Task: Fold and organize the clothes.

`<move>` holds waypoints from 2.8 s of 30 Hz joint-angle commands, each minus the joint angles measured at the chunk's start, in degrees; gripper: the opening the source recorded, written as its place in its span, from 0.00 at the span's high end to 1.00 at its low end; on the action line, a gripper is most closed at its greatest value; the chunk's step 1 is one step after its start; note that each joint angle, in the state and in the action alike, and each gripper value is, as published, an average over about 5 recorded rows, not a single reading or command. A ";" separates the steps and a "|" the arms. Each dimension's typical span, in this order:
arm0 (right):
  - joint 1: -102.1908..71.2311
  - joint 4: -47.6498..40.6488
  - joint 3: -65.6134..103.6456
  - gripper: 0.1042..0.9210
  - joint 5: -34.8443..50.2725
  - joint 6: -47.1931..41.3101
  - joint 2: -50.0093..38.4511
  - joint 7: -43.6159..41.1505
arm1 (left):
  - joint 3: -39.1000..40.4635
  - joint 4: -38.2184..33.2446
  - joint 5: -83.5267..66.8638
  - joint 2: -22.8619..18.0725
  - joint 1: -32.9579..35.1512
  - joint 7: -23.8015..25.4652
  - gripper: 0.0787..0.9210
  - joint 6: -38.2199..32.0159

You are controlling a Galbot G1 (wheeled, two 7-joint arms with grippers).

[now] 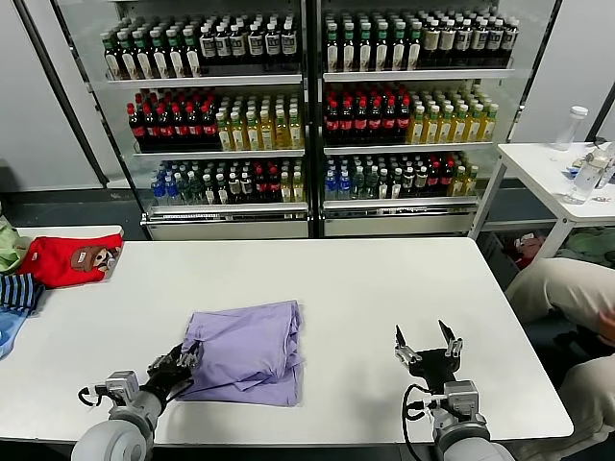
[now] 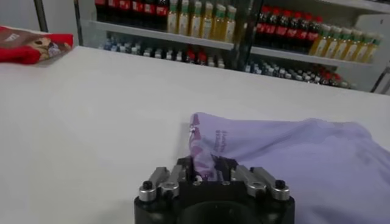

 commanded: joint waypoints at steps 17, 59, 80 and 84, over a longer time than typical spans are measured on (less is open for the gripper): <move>1.06 -0.80 -0.36 0.12 0.34 0.36 0.14 0.00 | -33.89 -5.76 -19.56 17.04 2.26 3.49 0.98 3.51; 7.48 -6.27 -4.42 0.12 -0.04 -1.76 3.86 -0.53 | 1.67 -9.02 20.62 1.55 -9.07 -0.10 0.51 -13.09; 16.41 -17.79 -21.88 0.12 16.63 -8.02 15.80 8.35 | 2.34 -6.83 30.18 -2.50 -2.83 4.70 0.12 -23.81; 16.34 -17.56 -21.54 0.12 18.44 -8.02 16.30 9.61 | 2.79 -6.71 30.18 -2.80 -2.83 4.70 0.12 -23.77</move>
